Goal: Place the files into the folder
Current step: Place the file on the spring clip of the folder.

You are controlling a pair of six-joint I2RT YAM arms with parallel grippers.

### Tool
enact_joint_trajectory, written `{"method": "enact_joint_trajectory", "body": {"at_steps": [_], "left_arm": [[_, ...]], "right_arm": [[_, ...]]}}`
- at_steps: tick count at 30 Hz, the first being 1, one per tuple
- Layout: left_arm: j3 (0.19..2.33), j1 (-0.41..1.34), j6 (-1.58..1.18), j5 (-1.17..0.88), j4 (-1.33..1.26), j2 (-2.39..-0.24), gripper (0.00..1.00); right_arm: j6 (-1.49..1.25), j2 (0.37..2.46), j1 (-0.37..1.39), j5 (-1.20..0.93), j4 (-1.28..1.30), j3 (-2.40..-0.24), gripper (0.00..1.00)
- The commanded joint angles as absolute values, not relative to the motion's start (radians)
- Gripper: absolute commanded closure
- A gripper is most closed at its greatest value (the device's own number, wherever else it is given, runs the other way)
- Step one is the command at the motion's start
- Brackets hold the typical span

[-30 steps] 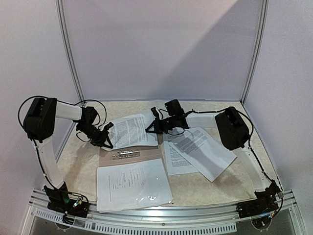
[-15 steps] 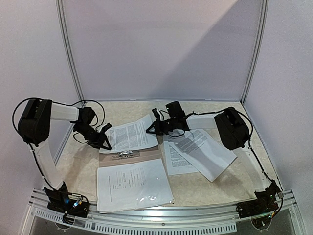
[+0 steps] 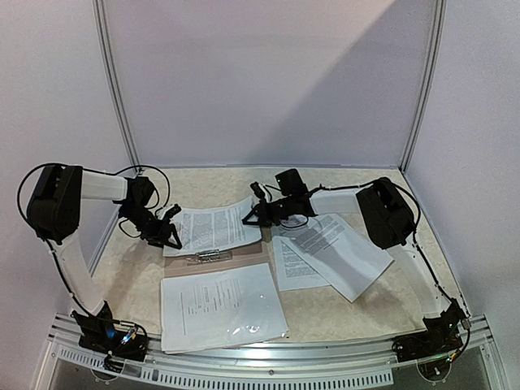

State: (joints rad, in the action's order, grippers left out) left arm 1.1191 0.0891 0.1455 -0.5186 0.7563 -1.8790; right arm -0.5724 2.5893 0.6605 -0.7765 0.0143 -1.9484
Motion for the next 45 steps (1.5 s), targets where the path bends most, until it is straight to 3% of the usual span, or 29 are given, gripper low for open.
{"method": "enact_joint_trajectory", "body": {"at_steps": [1, 8, 14, 27, 45], "left_arm": [[1.106, 0.055, 0.142, -0.491, 0.753, -1.87, 0.56], [1.105, 0.024, 0.132, -0.524, 0.761, -1.873, 0.54], [1.106, 0.025, 0.128, -0.53, 0.757, -1.899, 0.62], [1.117, 0.026, 0.136, -0.506, 0.748, -1.931, 0.61], [1.101, 0.028, 0.149, -0.532, 0.778, -1.889, 0.62]], "right_arm": [[-0.422, 2.564, 0.658, -0.808, 0.129, -1.97, 1.0], [-0.359, 2.549, 0.658, -0.826, 0.125, -1.971, 1.0], [-0.385, 2.555, 0.664, -0.832, 0.082, -1.976, 1.0], [-0.372, 2.594, 0.668, -0.755, 0.017, -2.032, 1.0], [-0.369, 2.513, 0.678, -0.841, -0.07, -1.877, 1.0]]}}
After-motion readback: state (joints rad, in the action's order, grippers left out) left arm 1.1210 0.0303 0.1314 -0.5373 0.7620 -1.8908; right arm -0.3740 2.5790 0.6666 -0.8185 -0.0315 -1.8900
